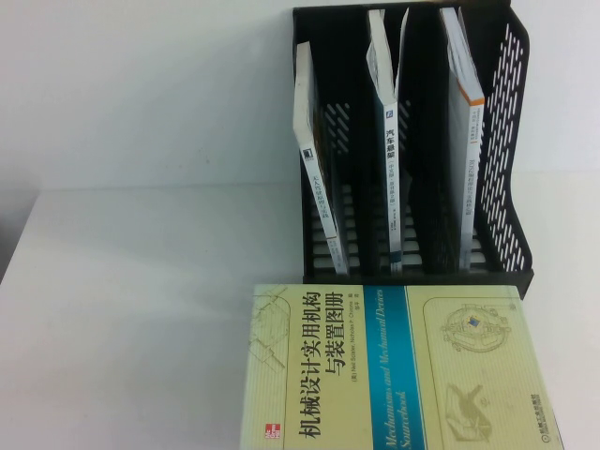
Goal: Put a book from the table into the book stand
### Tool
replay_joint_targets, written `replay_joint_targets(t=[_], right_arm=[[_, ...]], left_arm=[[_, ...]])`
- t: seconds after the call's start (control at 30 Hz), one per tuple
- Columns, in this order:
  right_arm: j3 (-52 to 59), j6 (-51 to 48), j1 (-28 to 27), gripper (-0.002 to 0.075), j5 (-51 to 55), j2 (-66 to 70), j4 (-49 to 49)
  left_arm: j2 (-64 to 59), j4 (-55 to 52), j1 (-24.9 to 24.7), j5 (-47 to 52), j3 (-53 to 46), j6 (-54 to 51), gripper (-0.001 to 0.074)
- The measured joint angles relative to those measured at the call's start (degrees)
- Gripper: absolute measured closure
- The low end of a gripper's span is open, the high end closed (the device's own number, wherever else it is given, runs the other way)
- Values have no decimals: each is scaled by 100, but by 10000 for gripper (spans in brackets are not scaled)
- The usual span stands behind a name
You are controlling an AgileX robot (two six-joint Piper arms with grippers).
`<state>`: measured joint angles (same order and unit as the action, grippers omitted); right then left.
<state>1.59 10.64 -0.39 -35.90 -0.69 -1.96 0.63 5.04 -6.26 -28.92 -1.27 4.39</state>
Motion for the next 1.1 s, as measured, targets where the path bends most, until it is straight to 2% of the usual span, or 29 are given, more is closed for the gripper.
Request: replay_joint_targets(t=[0.47, 0.57, 0.63, 0.83, 0.9, 1.1], right_arm=[[0, 0, 0, 729, 41, 0, 884], [-46, 0, 0, 729, 432, 0, 908], [-289, 0, 0, 729, 1269, 0, 913], [-1433, 0, 0, 729, 4105, 0, 902], [-1818, 0, 0, 729, 5048, 51, 902], [-2810, 12, 0, 729, 8055, 718, 969]], left_arm=[[8, -30, 0, -1236, 0, 876, 738], [22, -174, 0, -1268, 0, 856, 738], [28, -504, 0, -658, 188, 994, 738], [28, -1047, 0, 2830, 1689, 1796, 738], [28, -1118, 0, 3537, 2036, 1801, 738], [28, -684, 0, 4235, 2132, 2087, 738]])
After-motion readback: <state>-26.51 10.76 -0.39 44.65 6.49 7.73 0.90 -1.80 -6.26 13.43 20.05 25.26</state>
